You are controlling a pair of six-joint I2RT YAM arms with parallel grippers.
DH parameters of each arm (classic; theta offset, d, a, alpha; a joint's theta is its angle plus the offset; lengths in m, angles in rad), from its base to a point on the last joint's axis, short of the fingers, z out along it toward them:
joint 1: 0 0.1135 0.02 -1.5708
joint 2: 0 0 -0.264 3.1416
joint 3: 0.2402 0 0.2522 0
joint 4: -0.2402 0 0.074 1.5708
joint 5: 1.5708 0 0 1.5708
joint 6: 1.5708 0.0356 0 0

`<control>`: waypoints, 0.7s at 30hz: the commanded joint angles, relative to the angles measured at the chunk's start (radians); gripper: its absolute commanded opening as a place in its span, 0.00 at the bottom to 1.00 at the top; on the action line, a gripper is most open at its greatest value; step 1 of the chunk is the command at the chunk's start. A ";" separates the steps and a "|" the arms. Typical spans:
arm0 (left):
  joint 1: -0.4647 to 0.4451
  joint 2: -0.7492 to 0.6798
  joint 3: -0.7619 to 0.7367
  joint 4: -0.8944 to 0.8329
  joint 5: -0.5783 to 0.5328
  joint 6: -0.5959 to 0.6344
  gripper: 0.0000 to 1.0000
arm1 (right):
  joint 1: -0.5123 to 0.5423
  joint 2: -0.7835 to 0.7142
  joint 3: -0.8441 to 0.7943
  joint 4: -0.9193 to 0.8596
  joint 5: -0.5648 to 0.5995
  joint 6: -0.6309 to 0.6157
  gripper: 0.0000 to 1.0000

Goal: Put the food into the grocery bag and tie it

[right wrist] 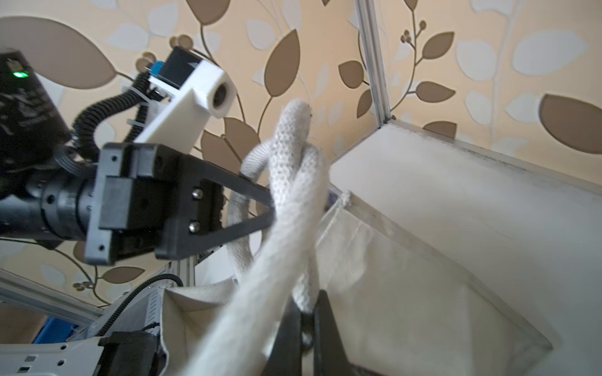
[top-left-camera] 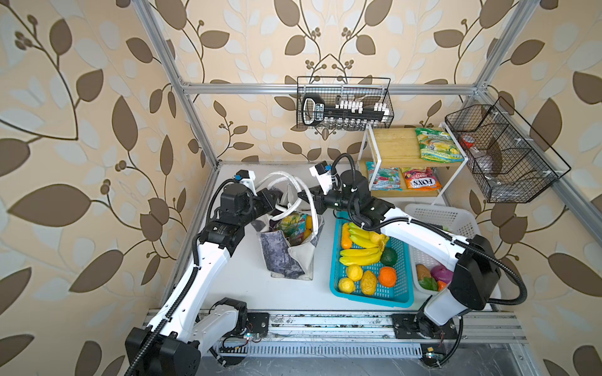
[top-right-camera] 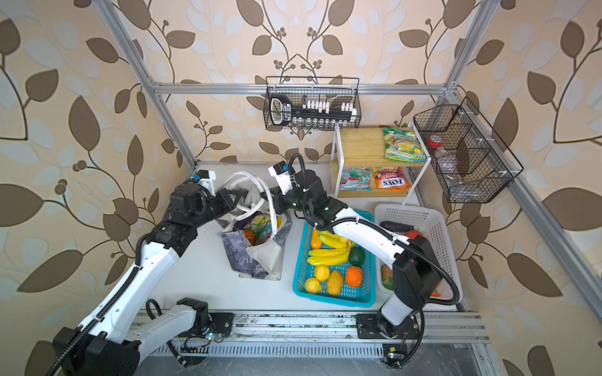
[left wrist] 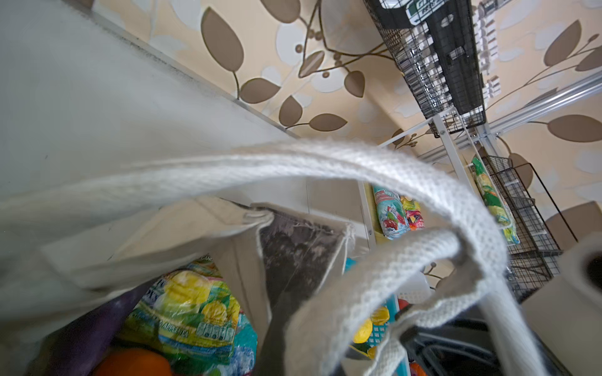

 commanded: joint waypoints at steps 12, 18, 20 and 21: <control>0.174 -0.073 0.102 -0.085 0.004 -0.141 0.00 | -0.066 -0.121 -0.058 -0.328 0.389 -0.157 0.00; 0.301 -0.038 0.167 -0.092 0.038 -0.178 0.00 | -0.077 -0.104 0.001 -0.400 0.460 -0.211 0.00; 0.337 -0.029 0.187 -0.101 0.047 -0.179 0.00 | -0.087 -0.108 0.014 -0.416 0.485 -0.210 0.00; 0.350 -0.030 0.190 -0.099 0.052 -0.179 0.00 | -0.091 -0.111 0.017 -0.421 0.498 -0.217 0.00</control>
